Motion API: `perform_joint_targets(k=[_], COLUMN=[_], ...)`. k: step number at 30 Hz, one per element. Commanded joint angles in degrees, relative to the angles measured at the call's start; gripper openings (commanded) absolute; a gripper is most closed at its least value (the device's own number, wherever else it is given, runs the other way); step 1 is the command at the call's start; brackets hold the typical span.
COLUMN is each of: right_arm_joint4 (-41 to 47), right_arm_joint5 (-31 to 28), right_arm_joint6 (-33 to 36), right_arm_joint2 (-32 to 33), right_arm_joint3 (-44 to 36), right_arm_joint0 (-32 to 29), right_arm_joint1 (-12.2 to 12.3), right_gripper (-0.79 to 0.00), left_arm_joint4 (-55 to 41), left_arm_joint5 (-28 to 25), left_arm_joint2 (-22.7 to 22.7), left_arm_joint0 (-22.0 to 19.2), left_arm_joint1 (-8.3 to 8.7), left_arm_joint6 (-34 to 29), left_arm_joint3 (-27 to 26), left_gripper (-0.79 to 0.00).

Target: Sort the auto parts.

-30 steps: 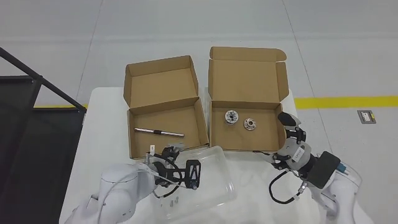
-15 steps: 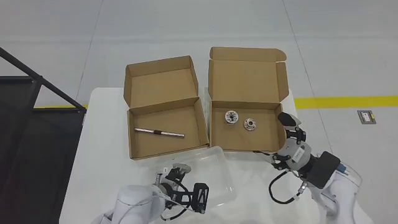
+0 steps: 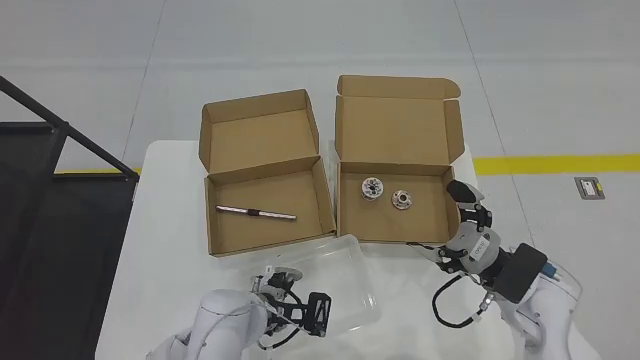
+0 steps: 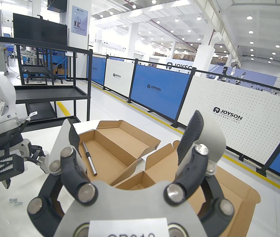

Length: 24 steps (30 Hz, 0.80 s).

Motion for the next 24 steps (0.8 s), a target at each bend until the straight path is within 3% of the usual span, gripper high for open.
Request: perform_joint_targets(k=[1, 7, 13, 24], right_arm_joint4=[0.0, 0.0, 0.0, 0.0], right_arm_joint5=[0.0, 0.0, 0.0, 0.0], right_arm_joint6=[0.0, 0.0, 0.0, 0.0], right_arm_joint2=[0.0, 0.0, 0.0, 0.0], right_arm_joint3=[0.0, 0.0, 0.0, 0.0], right_arm_joint0=[0.0, 0.0, 0.0, 0.0], right_arm_joint1=[0.0, 0.0, 0.0, 0.0], right_gripper=[0.0, 0.0, 0.0, 0.0], left_arm_joint4=[-0.07, -3.56, -7.53, -15.07], left_arm_joint5=[0.18, 3.12, 5.3, 8.13], left_arm_joint2=[1.8, 5.57, 10.01, 20.89], left_arm_joint0=[-1.12, -4.08, -7.07, -15.05], left_arm_joint1=[-0.18, -0.73, -0.59, 1.25], left_arm_joint6=[-0.11, -3.05, -5.24, -8.07], left_arm_joint3=[1.95, 5.71, 9.48, 13.82], left_gripper=[-0.212, -0.308, -0.351, -0.314])
